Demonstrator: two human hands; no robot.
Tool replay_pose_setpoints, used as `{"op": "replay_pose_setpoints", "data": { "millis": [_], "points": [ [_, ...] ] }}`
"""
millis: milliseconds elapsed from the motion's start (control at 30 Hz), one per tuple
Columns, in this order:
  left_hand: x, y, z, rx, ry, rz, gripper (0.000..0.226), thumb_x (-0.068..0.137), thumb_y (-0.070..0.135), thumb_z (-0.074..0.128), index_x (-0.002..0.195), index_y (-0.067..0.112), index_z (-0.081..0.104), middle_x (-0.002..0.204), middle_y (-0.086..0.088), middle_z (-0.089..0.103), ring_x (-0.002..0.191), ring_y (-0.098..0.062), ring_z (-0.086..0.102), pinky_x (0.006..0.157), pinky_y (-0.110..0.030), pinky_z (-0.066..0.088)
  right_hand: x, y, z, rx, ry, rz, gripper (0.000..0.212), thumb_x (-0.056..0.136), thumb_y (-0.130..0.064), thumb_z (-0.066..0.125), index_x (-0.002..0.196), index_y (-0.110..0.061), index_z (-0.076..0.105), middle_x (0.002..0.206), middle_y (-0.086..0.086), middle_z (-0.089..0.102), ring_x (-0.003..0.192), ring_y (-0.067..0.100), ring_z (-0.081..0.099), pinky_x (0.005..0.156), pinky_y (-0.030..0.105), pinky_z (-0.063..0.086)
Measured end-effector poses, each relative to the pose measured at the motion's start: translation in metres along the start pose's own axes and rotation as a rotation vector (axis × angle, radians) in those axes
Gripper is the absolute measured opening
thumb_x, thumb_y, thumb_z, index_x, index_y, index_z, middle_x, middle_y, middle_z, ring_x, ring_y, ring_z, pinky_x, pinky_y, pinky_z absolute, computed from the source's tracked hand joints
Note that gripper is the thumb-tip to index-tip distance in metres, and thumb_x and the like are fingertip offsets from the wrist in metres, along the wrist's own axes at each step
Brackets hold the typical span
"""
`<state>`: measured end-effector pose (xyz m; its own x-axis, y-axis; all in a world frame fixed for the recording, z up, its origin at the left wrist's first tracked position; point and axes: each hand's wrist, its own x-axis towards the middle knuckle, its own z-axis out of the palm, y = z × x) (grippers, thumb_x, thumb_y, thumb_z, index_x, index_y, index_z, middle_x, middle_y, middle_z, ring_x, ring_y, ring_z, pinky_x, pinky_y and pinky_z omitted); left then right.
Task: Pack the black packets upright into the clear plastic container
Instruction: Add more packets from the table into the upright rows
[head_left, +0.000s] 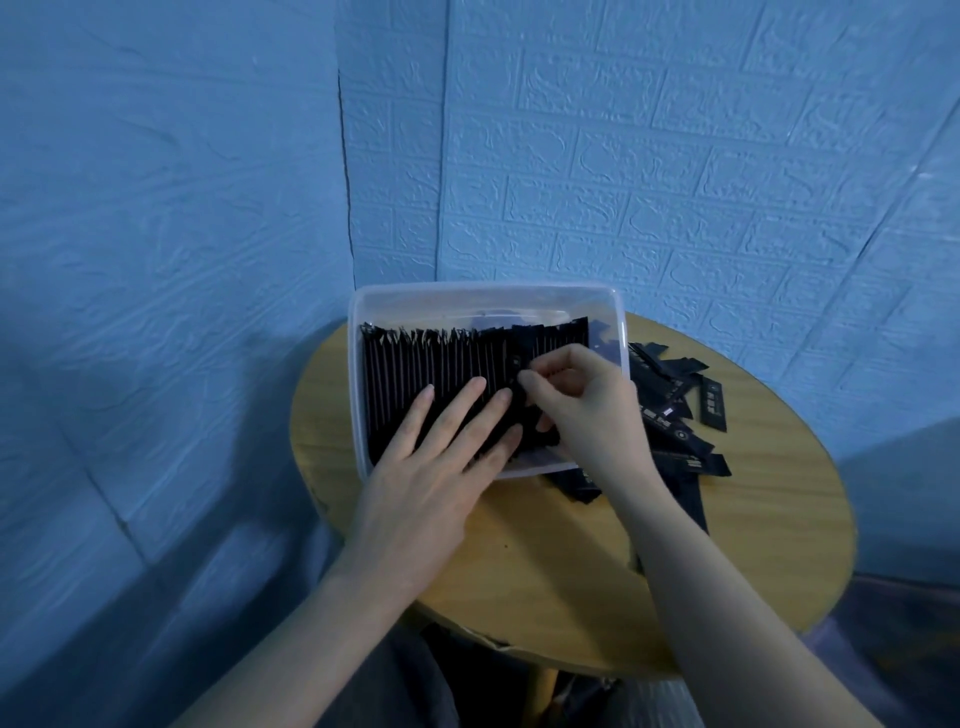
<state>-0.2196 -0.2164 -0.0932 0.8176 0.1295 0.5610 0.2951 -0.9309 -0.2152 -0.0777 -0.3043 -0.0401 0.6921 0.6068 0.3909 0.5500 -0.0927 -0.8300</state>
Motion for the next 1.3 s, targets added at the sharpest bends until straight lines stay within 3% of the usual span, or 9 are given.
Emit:
{"op": "replay_pose_setpoints", "data": {
  "millis": [300, 400, 500, 600, 767, 933, 1067, 1167, 1300],
  "points": [
    [-0.001, 0.0, 0.0, 0.004, 0.03, -0.002, 0.062, 0.083, 0.002, 0.042, 0.143, 0.017, 0.048, 0.159, -0.007, 0.029, 0.148, -0.028, 0.022, 0.115, -0.055, 0.022, -0.017, 0.008, 0.0, -0.19, -0.177, -0.085, 0.03, 0.098, -0.017, 0.049, 0.122, -0.022, 0.065, 0.095, -0.005, 0.07, 0.085, 0.008, 0.065, 0.076, 0.031, 0.055],
    [-0.002, -0.001, 0.002, 0.024, 0.033, -0.004, 0.063, 0.085, 0.006, 0.028, 0.145, 0.017, 0.046, 0.16, -0.006, 0.027, 0.149, -0.027, 0.021, 0.115, -0.056, 0.026, -0.027, 0.011, -0.005, -0.376, -0.299, -0.212, 0.055, 0.087, -0.018, 0.037, 0.14, -0.024, 0.049, 0.11, -0.006, 0.062, 0.102, 0.013, 0.053, 0.091, 0.034, 0.043],
    [-0.002, -0.001, 0.001, 0.031, 0.036, 0.006, 0.061, 0.086, 0.003, 0.035, 0.145, 0.017, 0.045, 0.16, -0.007, 0.027, 0.149, -0.027, 0.02, 0.116, -0.056, 0.025, -0.031, 0.017, -0.013, -0.578, -0.371, -0.323, 0.072, 0.077, -0.031, 0.032, 0.149, -0.021, 0.034, 0.115, -0.009, 0.05, 0.108, 0.013, 0.04, 0.094, 0.03, 0.028],
    [-0.001, 0.0, 0.0, 0.042, 0.036, 0.022, 0.061, 0.085, 0.002, 0.039, 0.144, 0.015, 0.048, 0.159, -0.008, 0.029, 0.148, -0.029, 0.023, 0.114, -0.058, 0.028, -0.032, 0.025, -0.014, -0.646, -0.41, -0.374, 0.082, 0.072, -0.039, 0.034, 0.151, -0.019, 0.026, 0.116, -0.009, 0.046, 0.107, 0.013, 0.039, 0.096, 0.031, 0.028],
    [0.003, 0.001, -0.002, 0.111, 0.03, 0.117, 0.06, 0.087, 0.009, 0.021, 0.136, 0.011, 0.055, 0.155, -0.015, 0.035, 0.145, -0.032, 0.03, 0.112, -0.059, 0.032, -0.031, 0.04, -0.005, -0.711, -0.309, -0.425, 0.069, 0.077, -0.023, 0.04, 0.145, -0.015, 0.038, 0.109, -0.003, 0.057, 0.099, 0.018, 0.049, 0.083, 0.029, 0.032],
    [0.01, 0.004, -0.003, 0.131, 0.033, 0.128, 0.054, 0.09, 0.011, 0.023, 0.131, 0.008, 0.059, 0.156, -0.017, 0.032, 0.146, -0.032, 0.027, 0.112, -0.058, 0.033, -0.03, 0.044, -0.006, -0.688, -0.284, -0.464, 0.067, 0.076, -0.027, 0.034, 0.141, -0.014, 0.043, 0.103, -0.005, 0.056, 0.093, 0.017, 0.047, 0.079, 0.028, 0.029],
    [0.009, 0.004, 0.0, 0.09, 0.049, 0.092, 0.042, 0.088, 0.009, 0.044, 0.125, 0.008, 0.063, 0.155, -0.017, 0.033, 0.146, -0.032, 0.027, 0.112, -0.057, 0.033, -0.031, 0.044, -0.004, -0.648, -0.258, -0.471, 0.065, 0.077, -0.018, 0.046, 0.142, -0.015, 0.044, 0.1, -0.005, 0.057, 0.091, 0.014, 0.045, 0.077, 0.025, 0.023],
    [0.008, 0.004, 0.0, 0.077, 0.068, 0.079, 0.044, 0.091, 0.008, 0.036, 0.126, 0.008, 0.063, 0.155, -0.016, 0.033, 0.146, -0.031, 0.027, 0.112, -0.057, 0.033, -0.035, 0.041, -0.008, -0.589, -0.254, -0.464, 0.064, 0.077, -0.021, 0.045, 0.141, -0.019, 0.046, 0.103, -0.007, 0.057, 0.097, 0.013, 0.047, 0.083, 0.025, 0.025],
    [0.008, 0.003, 0.003, 0.094, 0.058, 0.064, 0.055, 0.084, 0.003, 0.053, 0.138, 0.01, 0.052, 0.157, -0.015, 0.03, 0.147, -0.031, 0.024, 0.114, -0.058, 0.029, -0.045, 0.034, -0.027, -0.5, 0.057, -0.389, 0.056, 0.08, -0.035, 0.043, 0.134, -0.024, 0.054, 0.115, -0.009, 0.055, 0.112, 0.011, 0.046, 0.093, 0.027, 0.026]
  ]
}}
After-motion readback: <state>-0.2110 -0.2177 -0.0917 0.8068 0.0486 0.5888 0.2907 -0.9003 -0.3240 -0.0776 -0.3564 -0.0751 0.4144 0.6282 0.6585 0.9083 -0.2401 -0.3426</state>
